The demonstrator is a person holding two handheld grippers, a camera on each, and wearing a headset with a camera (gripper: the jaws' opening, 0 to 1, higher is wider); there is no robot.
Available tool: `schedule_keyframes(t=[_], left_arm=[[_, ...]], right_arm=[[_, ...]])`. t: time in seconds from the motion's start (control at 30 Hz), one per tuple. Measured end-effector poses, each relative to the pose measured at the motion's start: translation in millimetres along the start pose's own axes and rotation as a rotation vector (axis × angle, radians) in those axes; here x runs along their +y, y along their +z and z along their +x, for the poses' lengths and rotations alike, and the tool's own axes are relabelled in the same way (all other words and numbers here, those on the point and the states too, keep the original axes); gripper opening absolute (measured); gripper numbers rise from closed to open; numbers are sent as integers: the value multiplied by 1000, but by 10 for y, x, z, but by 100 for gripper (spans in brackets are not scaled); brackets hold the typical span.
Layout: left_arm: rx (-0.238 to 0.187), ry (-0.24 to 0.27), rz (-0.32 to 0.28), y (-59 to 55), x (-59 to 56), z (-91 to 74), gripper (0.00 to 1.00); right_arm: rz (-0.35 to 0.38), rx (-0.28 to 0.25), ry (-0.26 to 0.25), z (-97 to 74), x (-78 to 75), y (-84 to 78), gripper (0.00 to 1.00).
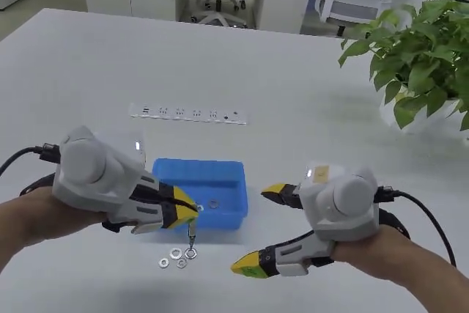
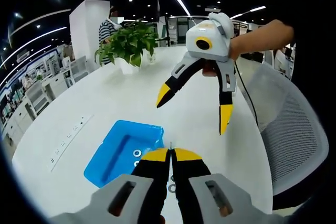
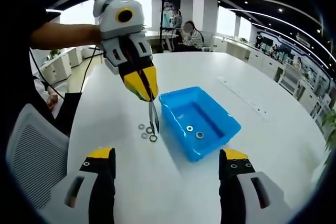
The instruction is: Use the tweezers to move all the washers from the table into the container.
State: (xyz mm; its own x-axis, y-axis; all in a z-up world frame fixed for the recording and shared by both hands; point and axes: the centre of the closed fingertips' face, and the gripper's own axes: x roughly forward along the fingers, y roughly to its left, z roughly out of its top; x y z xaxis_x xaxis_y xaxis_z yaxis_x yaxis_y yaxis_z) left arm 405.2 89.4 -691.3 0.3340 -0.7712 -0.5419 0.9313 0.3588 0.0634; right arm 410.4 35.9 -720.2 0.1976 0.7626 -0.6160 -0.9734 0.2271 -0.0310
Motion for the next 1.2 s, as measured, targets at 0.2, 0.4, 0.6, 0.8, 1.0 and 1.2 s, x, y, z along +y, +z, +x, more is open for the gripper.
schedule_keyframes(t=[0.2,0.4,0.6,0.8,1.0,1.2], left_arm=[[4,2,0,-19,4,12,5],[3,0,-4,-22,12,17,5],[7,-5,-9,-45,2,29,5],[1,-1,-12,-62,-1,40,5],[4,-3,-5,-70,8,31,5],[3,-11,-1,-76,2,20,5]], right_arm=[[0,3,6,9,17,-7,82],[2,3,8,18,24,-4,82],[1,4,13,37,34,-16,82],[-3,2,21,52,49,-11,81],[-23,-8,41,85,82,9,77],[-49,-20,66,128,112,40,71]])
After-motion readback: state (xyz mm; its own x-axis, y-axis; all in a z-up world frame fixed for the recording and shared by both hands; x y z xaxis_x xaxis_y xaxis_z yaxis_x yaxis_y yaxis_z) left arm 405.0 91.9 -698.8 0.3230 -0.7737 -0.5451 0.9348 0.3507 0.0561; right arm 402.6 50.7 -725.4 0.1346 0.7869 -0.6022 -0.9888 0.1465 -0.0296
